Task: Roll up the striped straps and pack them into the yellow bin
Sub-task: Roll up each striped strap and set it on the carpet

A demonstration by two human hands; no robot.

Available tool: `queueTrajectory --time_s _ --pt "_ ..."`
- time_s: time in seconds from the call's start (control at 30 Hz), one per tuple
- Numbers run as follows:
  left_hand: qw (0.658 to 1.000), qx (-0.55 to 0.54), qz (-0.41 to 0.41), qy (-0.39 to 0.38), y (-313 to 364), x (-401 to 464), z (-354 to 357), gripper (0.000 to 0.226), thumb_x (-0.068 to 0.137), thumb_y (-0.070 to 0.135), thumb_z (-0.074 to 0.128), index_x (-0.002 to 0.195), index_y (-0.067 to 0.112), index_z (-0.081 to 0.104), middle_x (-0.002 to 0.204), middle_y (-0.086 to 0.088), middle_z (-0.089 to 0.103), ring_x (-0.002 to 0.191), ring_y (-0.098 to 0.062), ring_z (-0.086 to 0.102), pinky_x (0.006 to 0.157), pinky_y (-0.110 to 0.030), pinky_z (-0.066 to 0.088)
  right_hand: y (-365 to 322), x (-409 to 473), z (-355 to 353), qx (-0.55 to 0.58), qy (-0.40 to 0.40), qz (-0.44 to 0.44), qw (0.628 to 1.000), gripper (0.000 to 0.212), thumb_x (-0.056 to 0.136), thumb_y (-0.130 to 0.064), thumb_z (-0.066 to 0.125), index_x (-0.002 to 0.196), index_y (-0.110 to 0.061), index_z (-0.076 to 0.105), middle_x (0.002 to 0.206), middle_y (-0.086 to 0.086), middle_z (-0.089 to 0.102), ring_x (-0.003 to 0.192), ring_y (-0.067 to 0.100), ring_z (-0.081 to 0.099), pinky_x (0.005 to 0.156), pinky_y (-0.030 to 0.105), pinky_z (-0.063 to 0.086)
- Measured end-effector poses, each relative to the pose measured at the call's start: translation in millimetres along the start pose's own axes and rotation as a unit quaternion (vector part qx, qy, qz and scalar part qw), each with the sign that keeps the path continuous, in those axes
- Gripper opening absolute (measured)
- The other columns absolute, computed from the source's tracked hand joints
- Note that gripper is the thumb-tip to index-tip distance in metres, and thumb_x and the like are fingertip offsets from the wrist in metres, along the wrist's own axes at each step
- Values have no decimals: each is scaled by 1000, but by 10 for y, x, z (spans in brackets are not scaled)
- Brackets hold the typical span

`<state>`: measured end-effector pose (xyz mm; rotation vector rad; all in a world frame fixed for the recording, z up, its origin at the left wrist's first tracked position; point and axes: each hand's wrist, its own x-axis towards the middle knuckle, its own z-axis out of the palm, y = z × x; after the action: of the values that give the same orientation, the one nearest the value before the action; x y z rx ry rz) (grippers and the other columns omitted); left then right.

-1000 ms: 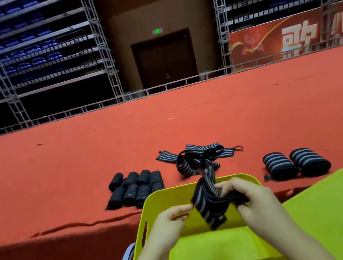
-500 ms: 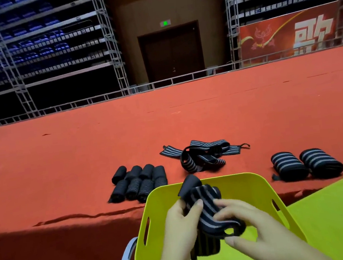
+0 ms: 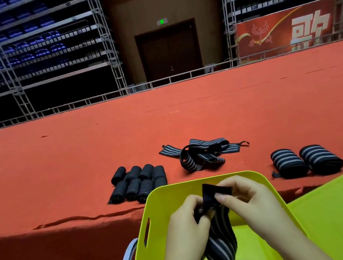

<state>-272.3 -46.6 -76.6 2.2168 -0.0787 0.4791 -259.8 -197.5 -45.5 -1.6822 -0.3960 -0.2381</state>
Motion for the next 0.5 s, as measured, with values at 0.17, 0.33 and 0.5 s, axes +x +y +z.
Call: queueTrajectory --time_s 0.17,0.33,0.5 --pt "999 33 20 -8 -71 40 18 28 82 19 71 77 40 53 78 10 62 80 -2 59 70 -14 46 28 65 -69 -6 43 1 999 24 80 1 70 74 -22 70 79 -12 71 74 -1 64 66 8 45" --pt "996 -6 73 42 63 52 40 14 75 47 62 88 46 58 93 21 60 89 2 60 76 -13 47 49 108 -63 -124 137 -23 983 21 80 -11 72 71 -27 63 74 -10 66 78 -2 59 66 7 40" --pt "995 -38 90 7 323 33 98 30 70 53 55 100 49 59 99 23 65 97 7 59 82 -12 46 -78 132 -21 -167 165 -33 971 20 79 -20 71 66 -22 55 67 -7 62 63 4 53 58 18 40"
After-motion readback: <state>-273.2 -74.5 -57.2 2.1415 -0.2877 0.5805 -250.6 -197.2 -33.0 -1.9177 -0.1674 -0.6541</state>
